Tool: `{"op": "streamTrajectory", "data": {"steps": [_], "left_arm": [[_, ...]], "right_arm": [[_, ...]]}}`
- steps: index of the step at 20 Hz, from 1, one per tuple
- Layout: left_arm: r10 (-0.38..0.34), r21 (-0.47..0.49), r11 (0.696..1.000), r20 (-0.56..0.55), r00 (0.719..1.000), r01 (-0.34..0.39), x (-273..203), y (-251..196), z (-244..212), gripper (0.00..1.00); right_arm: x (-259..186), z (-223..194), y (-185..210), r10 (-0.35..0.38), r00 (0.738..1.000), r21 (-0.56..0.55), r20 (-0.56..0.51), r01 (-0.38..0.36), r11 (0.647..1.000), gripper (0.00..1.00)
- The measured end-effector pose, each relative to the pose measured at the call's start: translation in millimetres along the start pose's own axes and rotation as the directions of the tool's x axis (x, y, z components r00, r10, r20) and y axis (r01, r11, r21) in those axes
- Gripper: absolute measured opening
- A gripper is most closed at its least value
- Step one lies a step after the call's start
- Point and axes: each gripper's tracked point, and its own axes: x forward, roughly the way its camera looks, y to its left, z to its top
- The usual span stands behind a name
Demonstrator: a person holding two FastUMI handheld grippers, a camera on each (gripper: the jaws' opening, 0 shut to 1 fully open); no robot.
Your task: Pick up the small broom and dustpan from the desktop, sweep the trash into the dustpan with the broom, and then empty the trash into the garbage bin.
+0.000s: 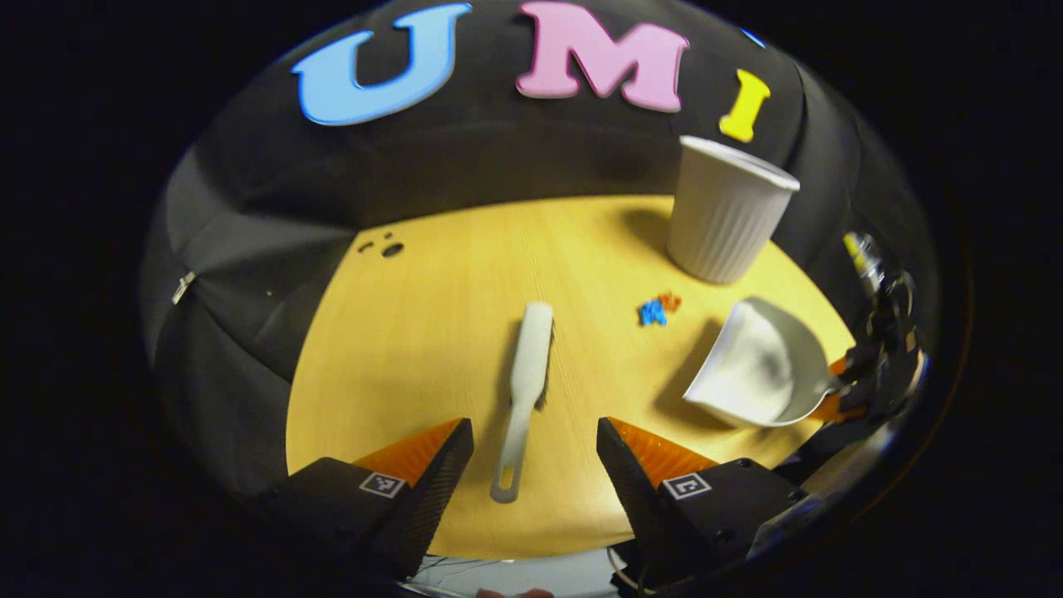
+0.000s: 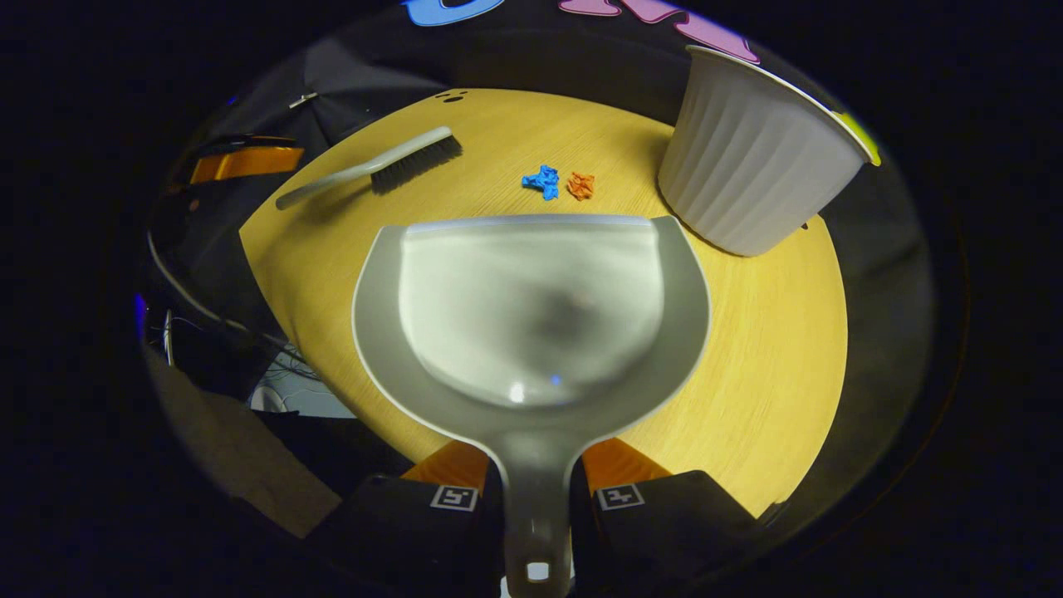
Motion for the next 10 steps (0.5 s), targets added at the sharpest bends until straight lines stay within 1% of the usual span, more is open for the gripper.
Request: {"op": "streamTrajectory", "data": {"steps": [2,4,5,6,7,8,9,10], "left_arm": [[-0.014,0.002,1.000,-0.082,0.996,0.014,31.1,3.0,-11.8,0.95],[-0.013,-0.023,1.000,-0.147,0.989,0.010,53.7,9.5,-17.0,0.95],[-0.008,-0.034,0.999,-0.170,0.985,0.003,65.2,13.2,-17.9,0.95],[-0.003,-0.041,0.999,-0.193,0.981,-0.005,74.6,16.7,-20.9,0.95],[-0.002,-0.047,0.999,-0.214,0.977,-0.008,82.8,19.3,-23.1,0.95],[-0.005,-0.054,0.999,-0.228,0.974,-0.007,90.5,20.6,-24.5,0.95],[-0.010,-0.060,0.998,-0.245,0.969,-0.005,95.3,20.7,-25.6,0.93],[-0.010,-0.059,0.998,-0.256,0.966,-0.005,100.4,22.0,-26.3,0.93]], "right_arm": [[-6.8,-6.3,-3.5,-0.002,1.000,0.012,0.006,0.002,1.000,0.42],[-11.0,-12.8,-9.7,-0.014,1.000,0.023,0.008,0.013,1.000,0.42],[-11.6,-15.6,-13.1,-0.018,1.000,0.035,0.006,0.018,0.999,0.37],[-12.8,-17.6,-15.1,-0.022,1.000,0.047,0.008,0.021,0.999,0.37],[-13.2,-18.9,-18.4,-0.024,1.000,0.059,0.009,0.024,0.998,0.42],[-13.4,-20.9,-21.1,-0.027,1.000,0.069,0.007,0.027,0.997,0.42],[-13.2,-21.9,-24.2,-0.029,1.000,0.077,0.006,0.028,0.997,0.37],[-12.3,-22.6,-26.1,-0.029,1.000,0.082,0.003,0.028,0.996,0.42]]}}
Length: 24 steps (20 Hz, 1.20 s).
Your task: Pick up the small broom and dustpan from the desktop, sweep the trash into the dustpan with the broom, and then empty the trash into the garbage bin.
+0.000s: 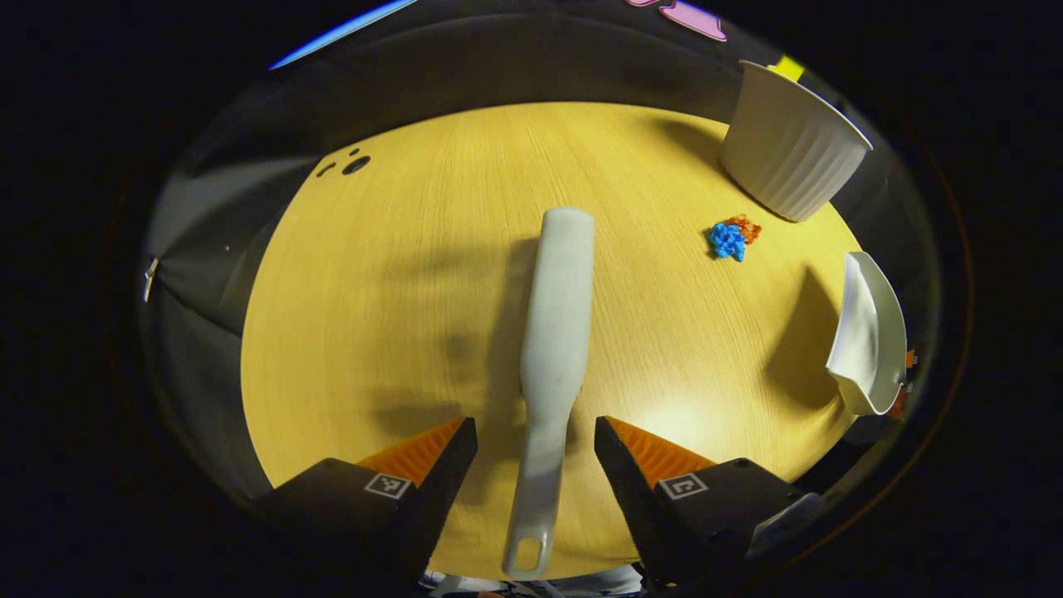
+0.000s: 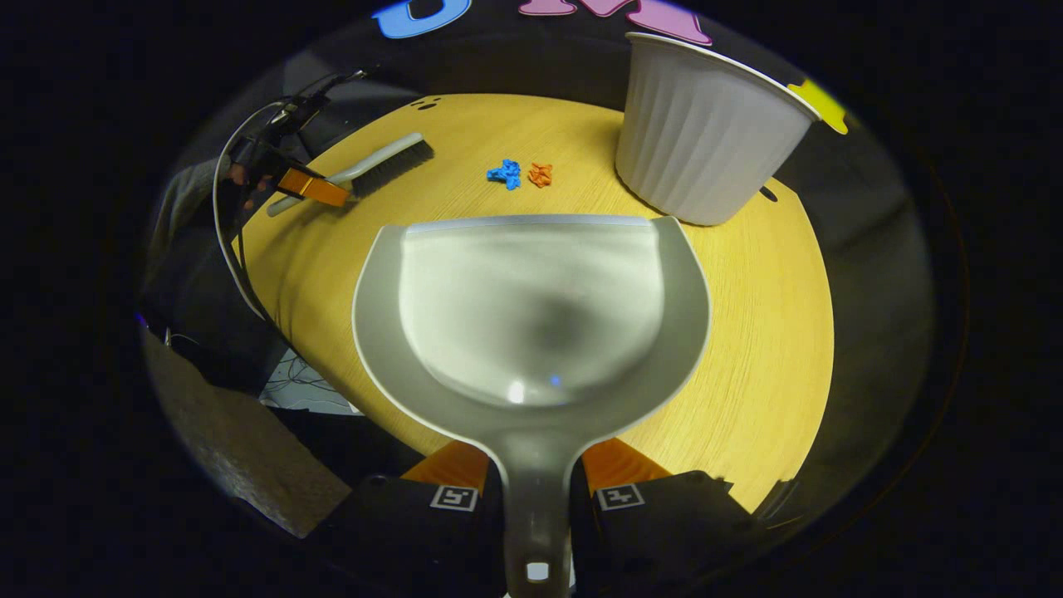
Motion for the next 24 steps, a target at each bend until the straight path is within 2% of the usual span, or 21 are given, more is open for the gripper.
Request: {"op": "streamTrajectory", "data": {"steps": [1,2,3,4,5,6,7,8,9,10,11,12,13,15,16,17,19,21,24], "left_arm": [[0.004,0.005,1.000,-0.009,1.000,-0.004,4.8,0.8,1.7,0.87],[0.007,0.015,1.000,-0.021,1.000,-0.006,9.4,1.6,2.1,0.86],[0.010,0.025,1.000,-0.032,0.999,-0.009,12.5,1.7,2.6,0.76],[0.012,0.035,0.999,-0.042,0.999,-0.010,15.8,0.7,2.5,0.74],[0.010,0.039,0.999,-0.051,0.999,-0.008,18.6,-0.4,2.9,0.72],[0.005,0.039,0.999,-0.060,0.998,-0.003,21.8,-2.4,2.1,0.68],[-0.006,0.039,0.999,-0.046,0.999,0.008,21.7,-6.1,7.9,0.58],[-0.004,0.045,0.999,-0.046,0.999,0.006,25.7,-6.8,7.7,0.49],[0.004,0.058,0.998,-0.049,0.999,-0.002,27.0,-8.1,11.2,0.33],[0.030,0.077,0.997,-0.057,0.998,-0.025,23.3,-4.3,10.0,0.29],[0.061,0.098,0.994,-0.050,0.997,-0.056,21.7,0.0,15.9,0.28],[0.090,0.121,0.989,-0.018,0.996,-0.087,19.3,1.5,26.7,0.28],[0.110,0.146,0.983,0.022,0.994,-0.112,16.8,-1.2,41.6,0.26],[0.120,0.204,0.970,0.085,0.989,-0.135,12.7,-15.7,70.7,0.24],[0.118,0.235,0.962,0.096,0.988,-0.138,13.6,-24.9,81.1,0.24],[0.108,0.264,0.956,0.099,0.989,-0.130,16.2,-37.3,91.5,0.24],[0.089,0.316,0.941,0.103,0.991,-0.118,25.3,-61.1,108.9,0.27],[0.070,0.364,0.926,0.098,0.993,-0.101,38.5,-85.2,119.8,0.24],[0.002,0.429,0.903,0.069,0.998,-0.031,49.6,-124.5,126.7,0.24]], "right_arm": [[1.4,-0.8,-2.1,0.000,1.000,0.001,-0.005,0.000,1.000,0.42],[2.7,-1.2,-3.8,0.000,1.000,-0.001,-0.013,0.000,1.000,0.42],[3.2,-1.4,-5.1,0.001,1.000,-0.006,-0.020,-0.001,1.000,0.42],[4.0,-1.8,-5.4,0.005,1.000,-0.008,-0.026,-0.005,1.000,0.37],[4.1,-1.0,-5.0,0.011,0.999,-0.009,-0.034,-0.011,1.000,0.42],[5.6,0.4,-4.1,0.016,0.999,-0.011,-0.038,-0.017,1.000,0.37],[5.3,1.5,-3.6,0.021,0.999,-0.015,-0.043,-0.022,1.000,0.37],[5.5,2.6,-3.2,0.025,0.998,-0.022,-0.049,-0.026,0.999,0.42],[6.9,3.5,-3.0,0.027,0.998,-0.030,-0.057,-0.029,0.999,0.42],[9.0,4.9,-3.9,0.030,0.997,-0.039,-0.069,-0.033,0.999,0.37],[9.6,5.0,-4.4,0.030,0.996,-0.048,-0.082,-0.034,0.998,0.42],[10.0,5.8,-5.9,0.030,0.995,-0.059,-0.096,-0.036,0.998,0.42],[9.2,5.2,-8.1,0.028,0.993,-0.070,-0.115,-0.037,0.997,0.37],[10.0,5.3,-13.1,0.024,0.987,-0.092,-0.157,-0.039,0.995,0.37],[10.6,6.1,-14.9,0.025,0.983,-0.096,-0.180,-0.043,0.994,0.42],[13.1,7.2,-16.4,0.028,0.980,-0.096,-0.197,-0.048,0.994,0.37],[16.7,11.6,-20.2,0.033,0.976,-0.106,-0.216,-0.057,0.993,0.37],[22.7,16.6,-27.1,0.020,0.974,-0.128,-0.228,-0.050,0.990,0.37],[31.0,21.0,-32.7,0.021,0.971,-0.147,-0.238,-0.057,0.988,0.37]]}}
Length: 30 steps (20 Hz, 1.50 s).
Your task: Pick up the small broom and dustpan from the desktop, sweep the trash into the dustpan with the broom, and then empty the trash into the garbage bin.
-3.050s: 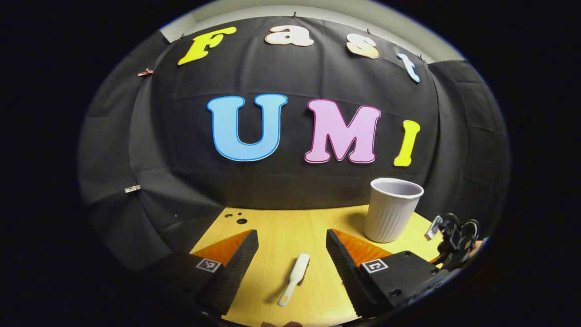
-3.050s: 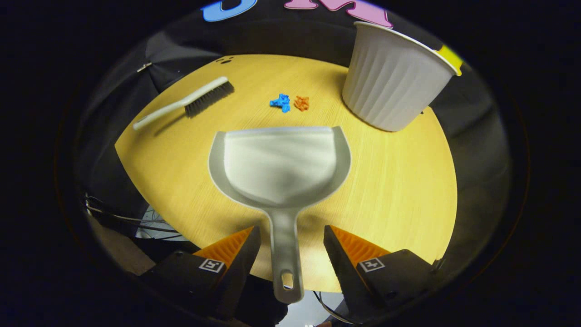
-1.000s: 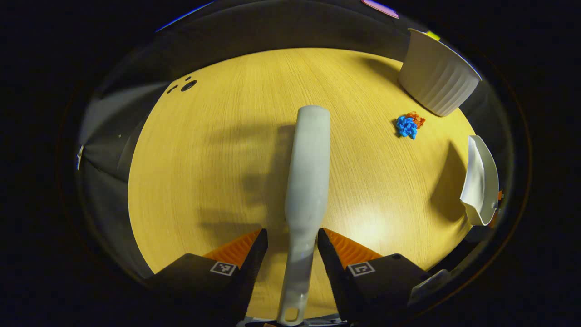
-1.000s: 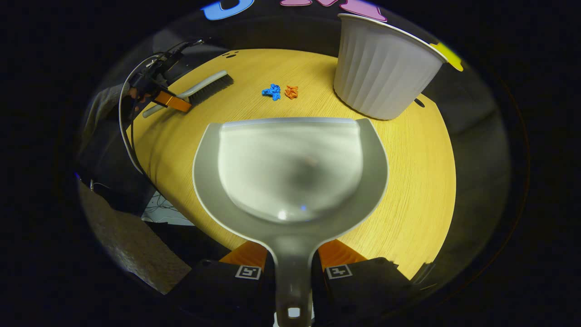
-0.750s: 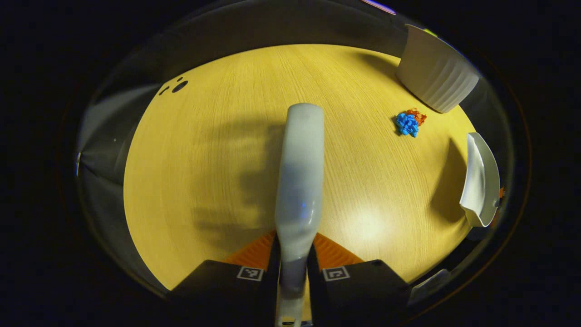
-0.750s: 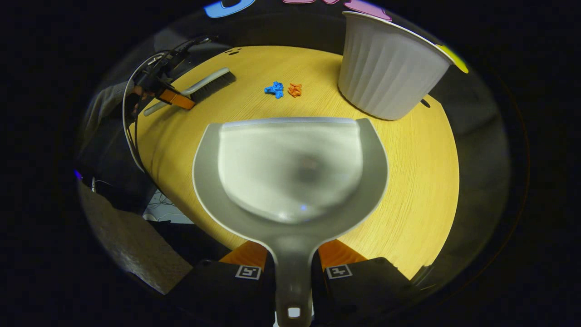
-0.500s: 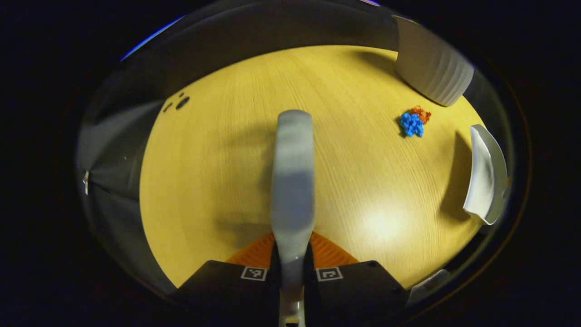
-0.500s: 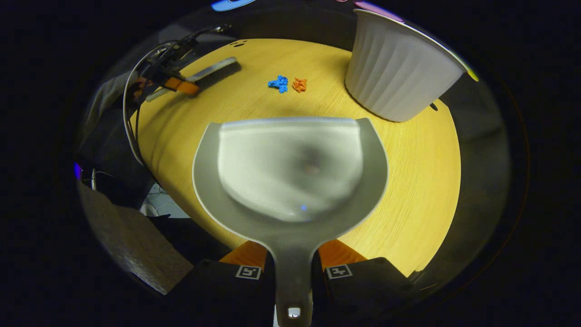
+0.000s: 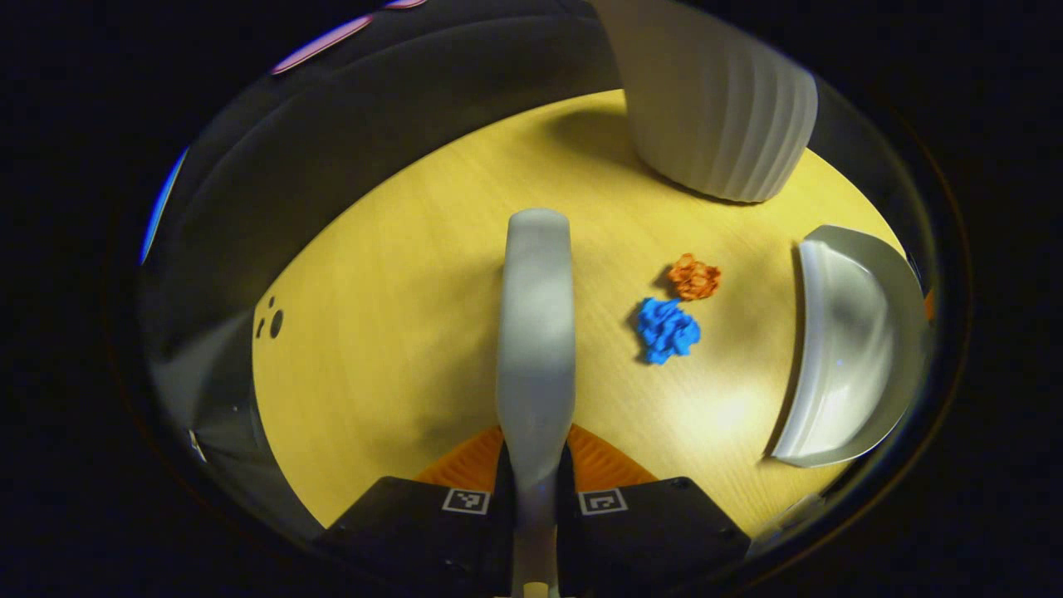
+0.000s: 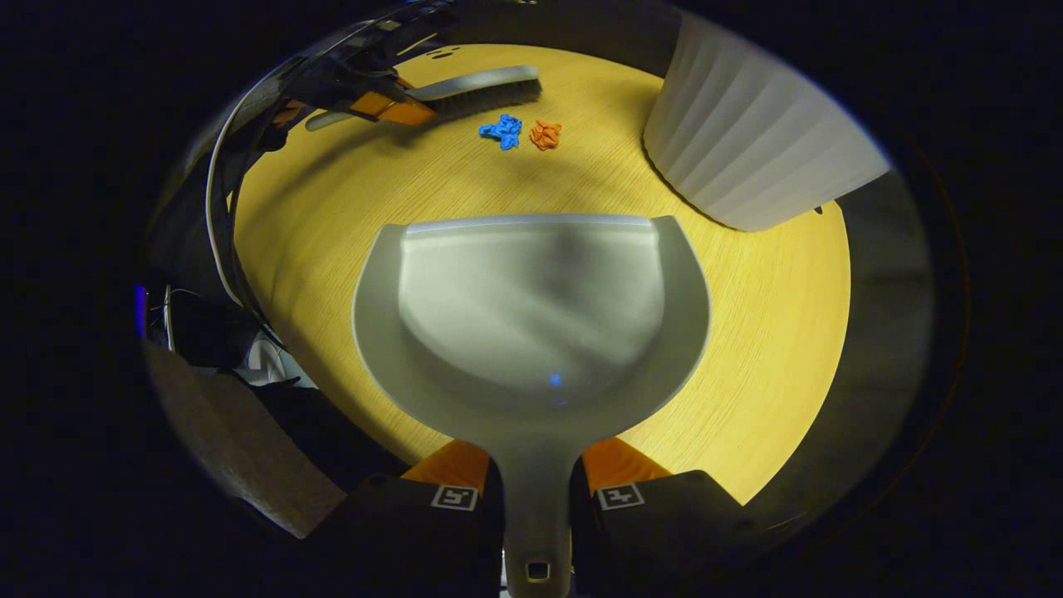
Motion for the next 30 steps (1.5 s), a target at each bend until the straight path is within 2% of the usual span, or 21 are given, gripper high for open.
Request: {"op": "streamTrajectory", "data": {"steps": [1,4,5,6,9,11,13,15,16,17,19,22,24,25,26,27,30], "left_arm": [[-0.033,0.020,0.999,0.000,0.999,0.033,2.2,-12.5,4.9,0.22],[-0.135,0.050,0.990,0.004,0.991,0.134,0.4,-46.2,14.5,0.24],[-0.175,0.049,0.983,0.003,0.985,0.174,-2.4,-59.3,16.5,0.24],[-0.216,0.047,0.975,0.003,0.976,0.215,-6.4,-69.6,16.6,0.24],[-0.319,0.062,0.946,-0.006,0.948,0.319,-12.3,-92.0,16.7,0.24],[-0.392,0.071,0.917,-0.017,0.920,0.393,-22.6,-110.1,15.4,0.27],[-0.476,0.059,0.877,-0.030,0.879,0.477,-35.8,-130.1,10.2,0.24],[-0.558,0.003,0.829,-0.049,0.828,0.559,-51.7,-150.0,9.8,0.24],[-0.578,-0.021,0.816,-0.052,0.815,0.577,-57.3,-153.5,7.8,0.22],[-0.575,-0.030,0.818,-0.048,0.817,0.574,-62.4,-148.4,7.1,0.24],[-0.515,-0.040,0.856,0.000,0.857,0.515,-60.3,-135.8,11.4,0.24],[-0.356,-0.130,0.921,0.105,0.929,0.367,-65.4,-99.6,13.2,0.24],[-0.254,-0.190,0.943,0.117,0.960,0.272,-71.0,-83.5,-3.2,0.24],[-0.224,-0.218,0.945,0.109,0.969,0.243,-73.6,-82.1,-11.3,0.24],[-0.207,-0.242,0.944,0.100,0.973,0.226,-75.2,-76.1,-16.4,0.24],[-0.197,-0.258,0.942,0.089,0.976,0.213,-76.3,-75.6,-25.0,0.24],[-0.178,-0.268,0.946,0.052,0.983,0.185,-74.5,-79.9,-49.6,0.24]], "right_arm": [[2.0,0.4,-1.8,0.001,1.000,-0.008,0.000,-0.001,1.000,0.37],[1.5,4.3,-3.3,0.010,1.000,-0.021,0.013,-0.010,1.000,0.39],[3.8,5.2,-3.1,0.012,1.000,-0.023,0.015,-0.011,1.000,0.37],[2.9,5.3,-3.0,0.013,1.000,-0.028,0.017,-0.013,1.000,0.39],[5.6,3.0,-7.8,0.016,0.999,-0.043,0.027,-0.015,0.999,0.37],[5.5,2.3,-9.6,0.014,0.999,-0.045,0.031,-0.013,0.999,0.37],[8.2,3.2,-11.9,0.013,0.999,-0.048,0.037,-0.011,0.999,0.37],[10.0,3.3,-12.4,0.004,0.998,-0.056,0.060,0.000,0.998,0.37],[10.7,3.2,-12.4,-0.004,0.997,-0.058,0.078,0.009,0.998,0.37],[10.2,0.9,-11.9,-0.012,0.996,-0.063,0.093,0.018,0.998,0.37],[7.5,-2.0,-8.2,-0.026,0.993,-0.044,0.117,0.031,0.999,0.37],[-8.6,-9.0,-3.4,-0.040,0.989,0.047,0.144,0.033,0.998,0.37],[-30.6,-14.5,-4.9,-0.041,0.988,0.106,0.147,0.026,0.994,0.37],[-43.9,-17.0,-7.2,-0.046,0.988,0.129,0.146,0.027,0.991,0.37],[-56.5,-18.9,-11.2,-0.054,0.988,0.155,0.142,0.032,0.987,0.32],[-68.6,-20.9,-13.1,-0.057,0.989,0.175,0.138,0.033,0.984,0.37],[-121.4,-24.4,-25.5,-0.076,0.988,0.225,0.137,0.044,0.973,0.37]]}}
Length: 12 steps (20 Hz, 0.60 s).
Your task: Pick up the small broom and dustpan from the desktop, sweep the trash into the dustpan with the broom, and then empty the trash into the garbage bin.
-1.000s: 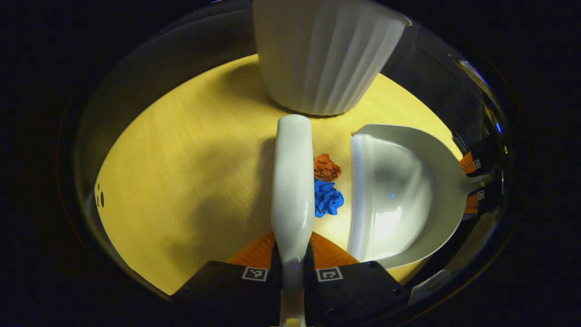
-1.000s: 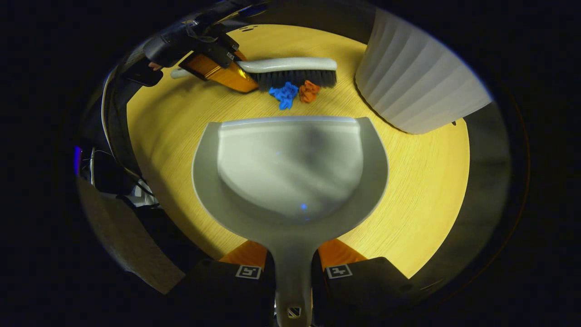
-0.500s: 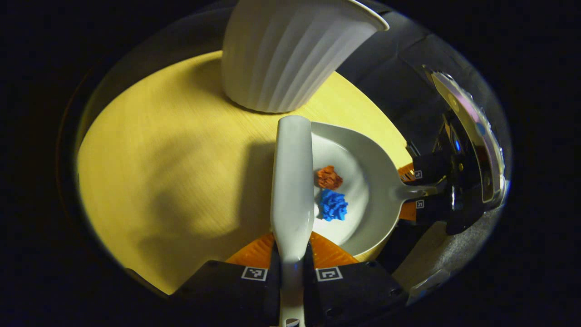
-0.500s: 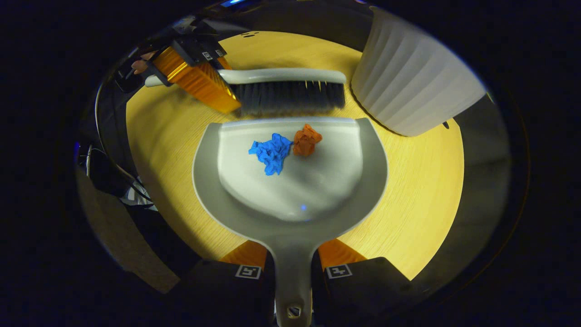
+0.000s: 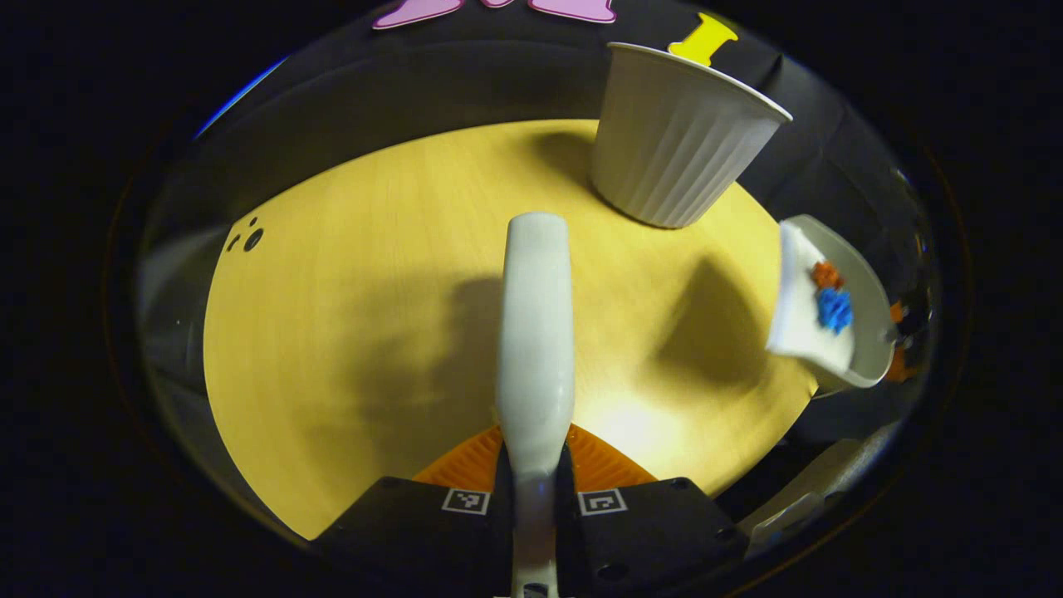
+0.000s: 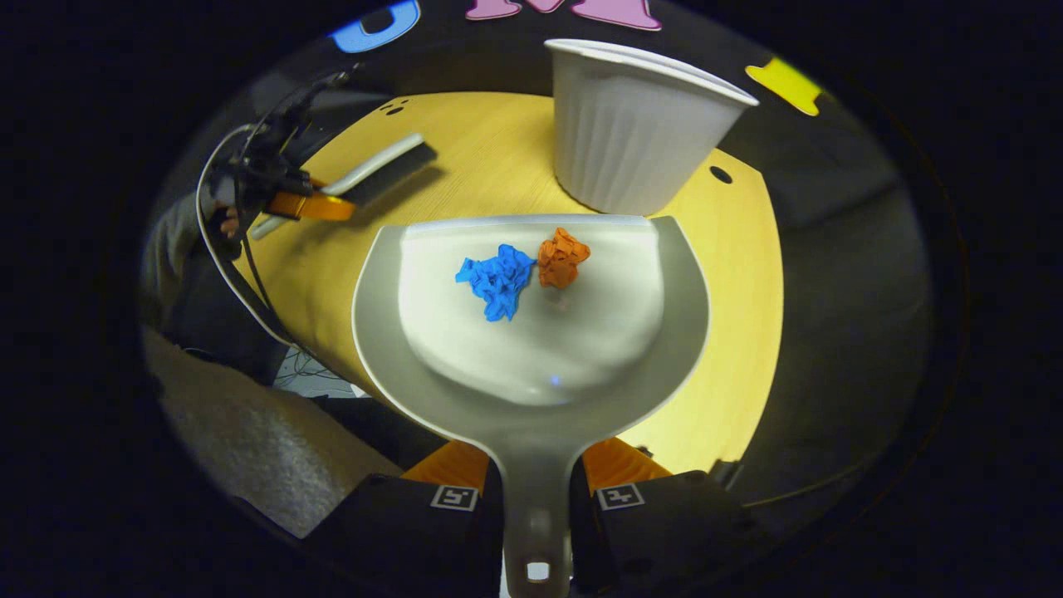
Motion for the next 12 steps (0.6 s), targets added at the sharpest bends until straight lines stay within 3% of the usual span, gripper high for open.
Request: {"op": "streamTrajectory", "data": {"steps": [6,12], "left_arm": [[-0.045,-0.059,0.997,-0.004,0.999,0.045,-8.7,-9.8,-49.8,0.24],[-0.058,-0.090,0.994,0.000,0.998,0.058,-9.2,-13.2,-67.1,0.24]], "right_arm": [[-99.4,39.2,-51.6,-0.065,0.993,0.082,0.102,0.057,0.995,0.37],[-122.3,120.2,-122.8,-0.161,0.974,0.111,0.160,0.144,0.983,0.37]]}}
